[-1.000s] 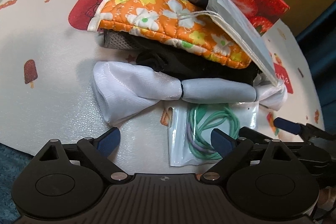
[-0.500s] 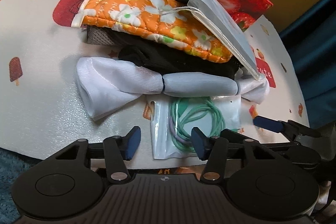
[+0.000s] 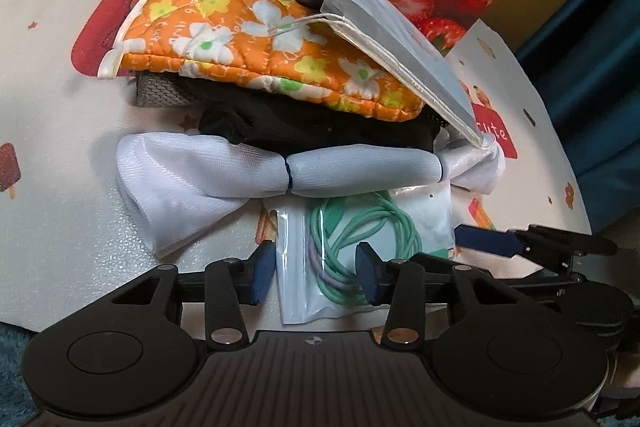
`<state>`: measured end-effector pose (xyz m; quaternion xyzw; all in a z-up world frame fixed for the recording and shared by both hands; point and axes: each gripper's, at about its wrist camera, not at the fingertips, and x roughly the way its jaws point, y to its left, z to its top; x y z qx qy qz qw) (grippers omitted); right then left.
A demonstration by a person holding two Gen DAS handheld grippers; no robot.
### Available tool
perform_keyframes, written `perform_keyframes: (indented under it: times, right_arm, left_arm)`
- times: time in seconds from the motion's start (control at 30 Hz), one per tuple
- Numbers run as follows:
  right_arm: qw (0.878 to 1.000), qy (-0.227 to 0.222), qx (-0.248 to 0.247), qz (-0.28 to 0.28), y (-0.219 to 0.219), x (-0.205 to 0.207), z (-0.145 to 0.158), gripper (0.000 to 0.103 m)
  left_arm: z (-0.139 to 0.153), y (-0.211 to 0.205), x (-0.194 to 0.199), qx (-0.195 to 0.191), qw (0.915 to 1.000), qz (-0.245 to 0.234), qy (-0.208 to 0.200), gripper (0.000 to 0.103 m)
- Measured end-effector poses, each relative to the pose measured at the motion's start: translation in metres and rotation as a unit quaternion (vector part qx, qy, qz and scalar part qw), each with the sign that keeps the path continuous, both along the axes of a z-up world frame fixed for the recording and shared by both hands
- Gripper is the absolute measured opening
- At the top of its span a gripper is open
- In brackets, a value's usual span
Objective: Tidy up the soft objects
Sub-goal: 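Close the left gripper on the clear bag of green cables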
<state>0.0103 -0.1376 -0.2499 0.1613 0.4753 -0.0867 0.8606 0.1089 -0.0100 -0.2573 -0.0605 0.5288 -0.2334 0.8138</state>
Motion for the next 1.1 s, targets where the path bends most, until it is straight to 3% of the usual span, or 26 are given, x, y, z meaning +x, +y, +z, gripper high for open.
perform_keyframes:
  times: [0.4,0.6,0.73,0.97,1.1]
  right_arm:
    - [1.0,-0.014,0.012,0.024,0.007,0.004,-0.002,0.062]
    - [0.999,-0.026,0.005,0.03,0.011,0.006,-0.003,0.062]
    - [0.999,-0.03,0.013,0.021,0.006,0.003,-0.001,0.05]
    - [0.997,-0.044,0.057,-0.02,-0.014,-0.006,-0.005,0.029]
    - [0.996,-0.048,0.071,-0.038,-0.021,-0.009,-0.008,0.022]
  left_arm:
    - [-0.004,0.002,0.002,-0.041,0.9991,-0.003,0.004,0.046]
    - [-0.003,-0.001,0.0,-0.04,0.9991,-0.013,-0.009,0.05]
    - [-0.004,0.0,0.001,-0.037,0.999,-0.021,-0.011,0.049]
    - [-0.004,0.01,0.002,-0.028,0.9995,-0.005,-0.014,0.026]
    - [-0.005,0.013,0.001,-0.032,0.9994,-0.001,-0.016,0.022]
